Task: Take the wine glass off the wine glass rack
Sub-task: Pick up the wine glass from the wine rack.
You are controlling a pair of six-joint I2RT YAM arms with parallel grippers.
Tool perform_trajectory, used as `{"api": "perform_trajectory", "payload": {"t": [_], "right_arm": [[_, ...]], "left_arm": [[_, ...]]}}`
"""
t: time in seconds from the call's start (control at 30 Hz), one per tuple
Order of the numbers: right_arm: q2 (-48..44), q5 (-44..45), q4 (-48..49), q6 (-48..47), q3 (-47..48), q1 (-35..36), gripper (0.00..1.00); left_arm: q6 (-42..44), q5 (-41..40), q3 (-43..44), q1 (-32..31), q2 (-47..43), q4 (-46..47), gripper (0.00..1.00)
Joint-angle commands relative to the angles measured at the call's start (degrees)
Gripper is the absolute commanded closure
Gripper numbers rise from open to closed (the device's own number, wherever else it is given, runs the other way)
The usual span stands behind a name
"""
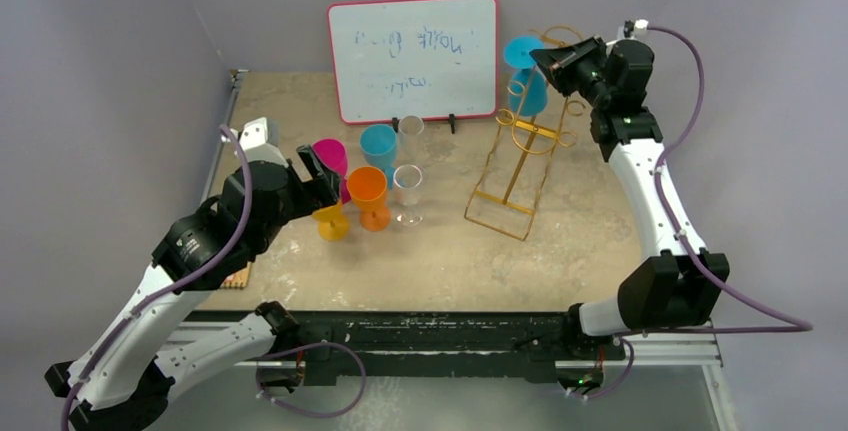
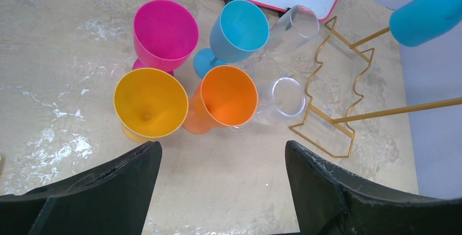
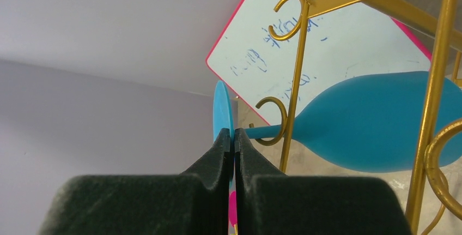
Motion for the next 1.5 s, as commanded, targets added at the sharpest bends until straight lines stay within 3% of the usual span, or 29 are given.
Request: {"api": "perform_trajectory", "payload": {"t": [0.0,0.33,0.53,0.67,1.0,1.47], "right_arm": [[1.67,-4.84,4.28,0.99,3.91,-0.11,1.0],[2.07,4.05,1.22,-1.28,8.04,0.0,1.0],[6.31,-1.49,-5.85,-10.74,12.8,2.48,1.0],[6.09,-7.01,-5.96,-11.38,11.54,2.54,1.0],[8.58,-5.09,-7.77,-13.4,16.16,2.53,1.0],[9.19,-18.69,-3.8,-20.59,18.41,5.12,1.0]], "left_arm": [[0.09,0.91,0.8,-0.16,0.44,2.69,0.17],[-0.46,2.04,-0.11,-0.12,0.77,3.09,0.14],[-0.65,2.32,0.41,-0.17,2.19,4.02,0.13],[-0.67,4.08,-0.21,-0.15,3.35,5.56,0.13],[-1.14,4.22,-0.19,-0.16,1.46,5.02,0.12],[-2.89,1.09,-0.47,-0.15,0.13,4.22,0.11]]}}
